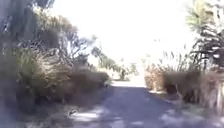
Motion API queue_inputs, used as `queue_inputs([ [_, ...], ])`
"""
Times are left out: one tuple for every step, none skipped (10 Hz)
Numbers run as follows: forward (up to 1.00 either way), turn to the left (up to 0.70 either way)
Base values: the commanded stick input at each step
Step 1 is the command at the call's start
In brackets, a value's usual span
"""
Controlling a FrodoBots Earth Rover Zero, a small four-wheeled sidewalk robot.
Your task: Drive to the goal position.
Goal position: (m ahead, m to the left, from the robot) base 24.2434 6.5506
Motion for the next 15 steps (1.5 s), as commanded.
queue_inputs([
  [1.00, 0.00],
  [1.00, 0.00],
  [1.00, 0.00],
  [1.00, 0.00],
  [1.00, 0.00],
  [1.00, 0.00],
  [1.00, 0.00],
  [1.00, 0.00],
  [1.00, 0.00],
  [1.00, -0.04],
  [1.00, -0.08],
  [1.00, 0.00],
  [1.00, 0.00],
  [1.00, 0.00],
  [1.00, -0.07],
])
